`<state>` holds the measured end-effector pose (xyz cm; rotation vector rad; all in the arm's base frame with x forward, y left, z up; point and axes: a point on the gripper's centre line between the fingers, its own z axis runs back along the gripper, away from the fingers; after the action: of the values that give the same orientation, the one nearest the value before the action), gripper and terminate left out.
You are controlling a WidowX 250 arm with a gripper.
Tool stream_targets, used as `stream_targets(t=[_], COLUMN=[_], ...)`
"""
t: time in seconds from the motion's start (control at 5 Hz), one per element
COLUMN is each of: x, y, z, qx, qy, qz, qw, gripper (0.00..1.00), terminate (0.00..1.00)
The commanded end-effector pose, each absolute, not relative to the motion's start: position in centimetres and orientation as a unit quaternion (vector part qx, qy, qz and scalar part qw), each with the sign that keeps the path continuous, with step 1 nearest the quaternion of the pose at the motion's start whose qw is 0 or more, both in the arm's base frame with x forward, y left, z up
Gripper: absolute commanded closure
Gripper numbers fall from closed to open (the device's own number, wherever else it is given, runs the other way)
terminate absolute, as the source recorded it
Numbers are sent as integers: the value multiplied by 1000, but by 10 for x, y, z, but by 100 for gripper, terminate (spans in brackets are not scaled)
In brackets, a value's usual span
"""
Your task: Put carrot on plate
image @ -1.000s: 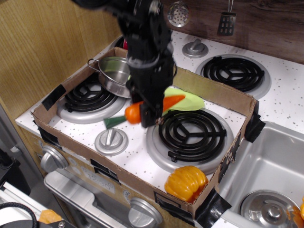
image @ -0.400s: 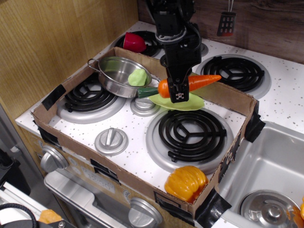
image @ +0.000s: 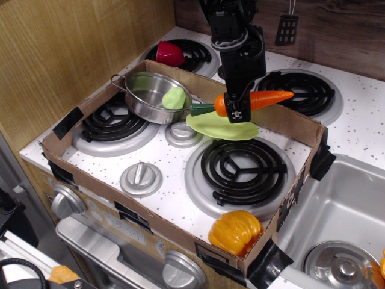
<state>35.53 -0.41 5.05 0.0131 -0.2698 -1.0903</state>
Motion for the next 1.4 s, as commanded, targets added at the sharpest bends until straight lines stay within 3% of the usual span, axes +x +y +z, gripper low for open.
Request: stream_targets(t=[0.0,0.2,0.6,1.2], x=[347,341,347,341], y=[-12,-13,-9,-16], z=[57,56,75,144], qx=[34,42,67,135], qy=[-170,-174,-172,-142], qz=[-543,-533,-538,-507], qw=[822,827,823,840], gripper=[100,0,0,0], terminate=[0,0,0,0])
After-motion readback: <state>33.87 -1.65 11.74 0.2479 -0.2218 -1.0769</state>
